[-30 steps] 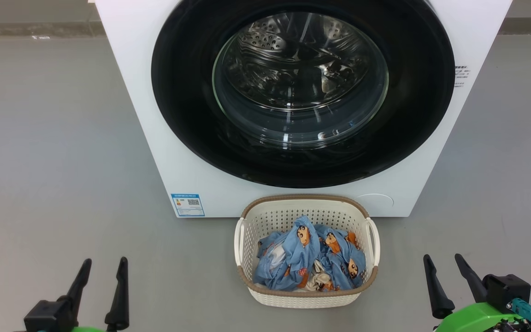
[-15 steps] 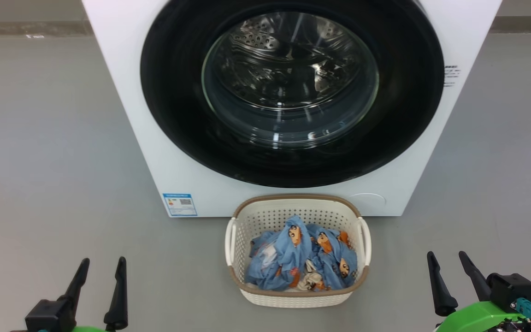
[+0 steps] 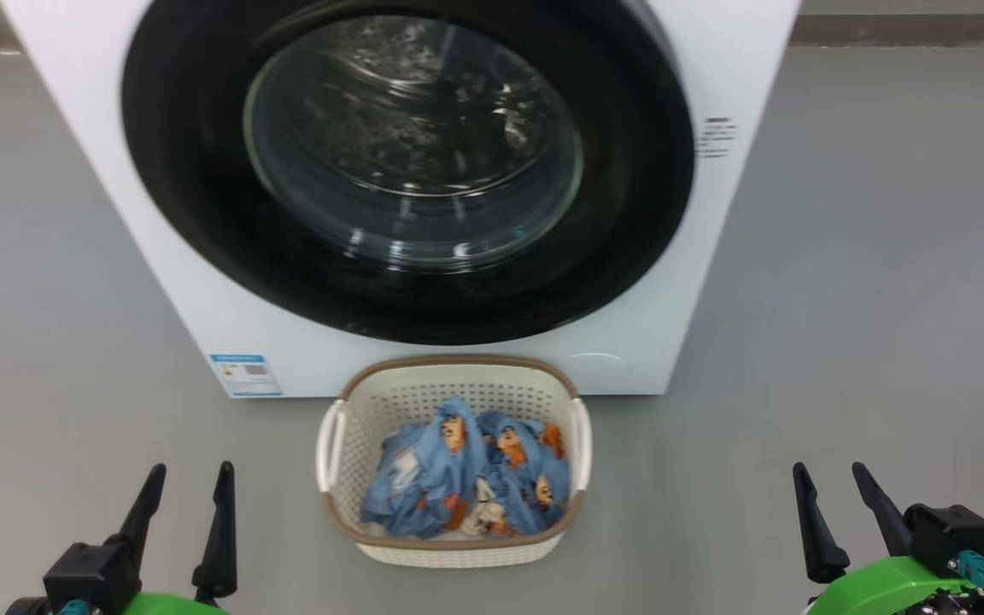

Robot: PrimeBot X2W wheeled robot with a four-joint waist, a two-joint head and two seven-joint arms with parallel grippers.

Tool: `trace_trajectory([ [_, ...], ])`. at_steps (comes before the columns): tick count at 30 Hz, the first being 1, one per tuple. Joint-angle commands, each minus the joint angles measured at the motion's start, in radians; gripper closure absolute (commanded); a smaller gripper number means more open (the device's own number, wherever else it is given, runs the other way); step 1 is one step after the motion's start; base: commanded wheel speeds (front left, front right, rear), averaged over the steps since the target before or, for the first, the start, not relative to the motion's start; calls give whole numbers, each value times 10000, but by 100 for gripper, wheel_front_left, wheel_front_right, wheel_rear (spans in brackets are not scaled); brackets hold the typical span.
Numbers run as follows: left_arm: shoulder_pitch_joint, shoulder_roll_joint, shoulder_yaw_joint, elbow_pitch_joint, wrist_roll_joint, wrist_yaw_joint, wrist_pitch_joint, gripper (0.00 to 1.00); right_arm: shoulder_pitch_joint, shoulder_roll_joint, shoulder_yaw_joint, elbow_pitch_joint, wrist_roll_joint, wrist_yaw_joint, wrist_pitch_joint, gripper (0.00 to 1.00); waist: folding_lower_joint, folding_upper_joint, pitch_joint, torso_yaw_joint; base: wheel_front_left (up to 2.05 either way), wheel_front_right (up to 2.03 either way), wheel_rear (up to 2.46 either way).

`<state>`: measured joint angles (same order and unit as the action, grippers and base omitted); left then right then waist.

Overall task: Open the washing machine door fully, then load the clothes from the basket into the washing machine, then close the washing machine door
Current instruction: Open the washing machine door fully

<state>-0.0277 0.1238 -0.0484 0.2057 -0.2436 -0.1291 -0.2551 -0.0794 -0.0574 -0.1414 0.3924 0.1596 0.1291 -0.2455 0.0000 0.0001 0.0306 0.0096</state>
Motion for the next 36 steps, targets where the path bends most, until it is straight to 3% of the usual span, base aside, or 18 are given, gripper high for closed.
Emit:
trace_trajectory([
  [1,-449,168,388,-288,-49,-16,-67,0,-169,-13,245,-255,-111,16,-112,0,0,-1,18,-15,123,123,-246],
  [12,-526,174,319,-561,-449,-16,-67,0,-256,15,184,-218,-83,16,-131,0,0,-1,84,-16,95,88,-183],
  [23,-450,50,316,-531,-425,-16,-67,0,-272,34,174,-174,-24,16,-143,0,0,-1,-31,49,14,14,-28],
  [24,-430,28,319,-539,-424,-16,-67,0,-280,35,178,-166,-17,16,-144,42,0,-1,-41,54,0,0,0],
  [25,-410,4,318,-548,-423,-16,-67,0,-296,37,202,-162,-11,16,-145,64,0,-1,-52,62,0,0,0],
  [26,-390,-18,312,-555,-417,-16,-67,0,-318,40,239,-165,16,16,-146,94,0,-1,-58,71,0,0,0],
  [27,-372,-37,305,-562,-410,-16,-67,0,-347,42,269,-177,63,16,-147,100,0,-1,-60,79,0,0,0],
  [31,-323,-102,289,-577,-411,-16,-67,0,-506,54,310,-230,507,16,-153,100,0,-1,-53,102,0,0,0],
  [36,-287,-179,231,-597,-438,-16,-67,0,-1017,67,496,-516,1947,16,-158,100,0,-1,4,136,0,0,0],
])
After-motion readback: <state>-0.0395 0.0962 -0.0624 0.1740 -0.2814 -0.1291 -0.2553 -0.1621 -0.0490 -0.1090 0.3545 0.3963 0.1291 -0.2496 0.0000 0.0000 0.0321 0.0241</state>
